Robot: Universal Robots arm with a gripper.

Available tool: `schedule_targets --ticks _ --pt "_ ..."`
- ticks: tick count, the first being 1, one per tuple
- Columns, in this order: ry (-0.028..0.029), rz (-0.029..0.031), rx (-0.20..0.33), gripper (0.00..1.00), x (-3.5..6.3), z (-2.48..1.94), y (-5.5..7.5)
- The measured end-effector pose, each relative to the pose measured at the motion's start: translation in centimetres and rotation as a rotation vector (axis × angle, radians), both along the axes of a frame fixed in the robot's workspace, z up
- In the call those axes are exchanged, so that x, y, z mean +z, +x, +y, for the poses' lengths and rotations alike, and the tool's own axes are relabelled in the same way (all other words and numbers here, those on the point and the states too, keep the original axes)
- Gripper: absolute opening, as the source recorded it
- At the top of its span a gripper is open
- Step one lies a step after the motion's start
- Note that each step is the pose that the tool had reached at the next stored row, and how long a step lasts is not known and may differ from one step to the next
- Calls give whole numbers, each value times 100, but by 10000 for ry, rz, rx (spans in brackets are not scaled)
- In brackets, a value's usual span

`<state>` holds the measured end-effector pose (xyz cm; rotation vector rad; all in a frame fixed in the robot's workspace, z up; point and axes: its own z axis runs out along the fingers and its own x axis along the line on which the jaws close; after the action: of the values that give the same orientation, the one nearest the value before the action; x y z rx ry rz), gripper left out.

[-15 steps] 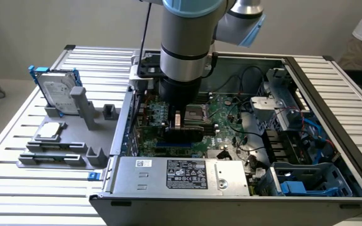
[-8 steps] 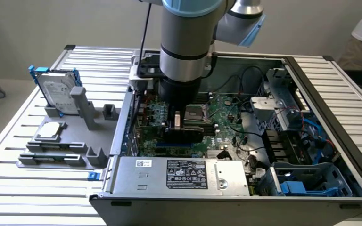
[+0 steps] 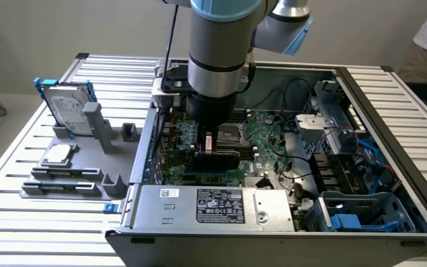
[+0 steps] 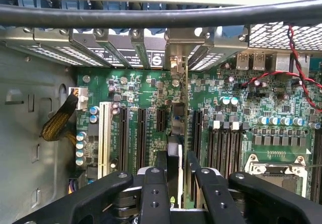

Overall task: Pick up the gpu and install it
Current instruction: 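Insert the gpu into the slot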

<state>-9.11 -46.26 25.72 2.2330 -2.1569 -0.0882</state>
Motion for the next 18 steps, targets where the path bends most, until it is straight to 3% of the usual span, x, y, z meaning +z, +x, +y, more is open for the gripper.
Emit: schedule_targets --ticks 18 --pt "2 -13 0 26 -9 0 2"
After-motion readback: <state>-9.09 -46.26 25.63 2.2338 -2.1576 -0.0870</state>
